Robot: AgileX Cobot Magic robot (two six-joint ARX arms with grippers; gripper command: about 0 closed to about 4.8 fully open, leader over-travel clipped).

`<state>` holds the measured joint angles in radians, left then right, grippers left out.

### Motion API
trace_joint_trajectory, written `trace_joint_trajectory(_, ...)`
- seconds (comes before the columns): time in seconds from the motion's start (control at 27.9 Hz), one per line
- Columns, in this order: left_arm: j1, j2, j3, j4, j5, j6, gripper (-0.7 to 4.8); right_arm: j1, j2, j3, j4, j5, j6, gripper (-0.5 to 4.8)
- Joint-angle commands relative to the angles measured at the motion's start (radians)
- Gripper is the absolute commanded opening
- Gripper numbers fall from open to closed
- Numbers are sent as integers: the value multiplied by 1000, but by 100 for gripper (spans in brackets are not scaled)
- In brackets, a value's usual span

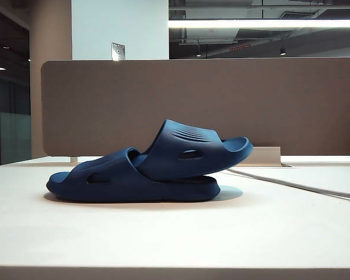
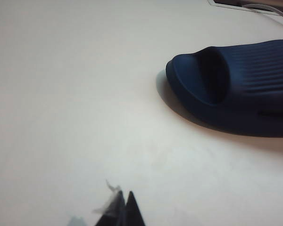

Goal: Interlock the pair of blue slippers on the table with their fronts facing up.

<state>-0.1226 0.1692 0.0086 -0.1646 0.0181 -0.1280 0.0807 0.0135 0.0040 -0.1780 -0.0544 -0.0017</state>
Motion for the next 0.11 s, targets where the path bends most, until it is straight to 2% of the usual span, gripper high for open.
trace_joint_trajectory(0.04, 0, 0, 1, 2, 5, -3, 3, 1, 1, -1, 8, 1, 2, -1)
trace_joint_trajectory(0.11, 0, 0, 1, 1, 5, -3, 3, 1, 1, -1, 9, 0, 1, -1)
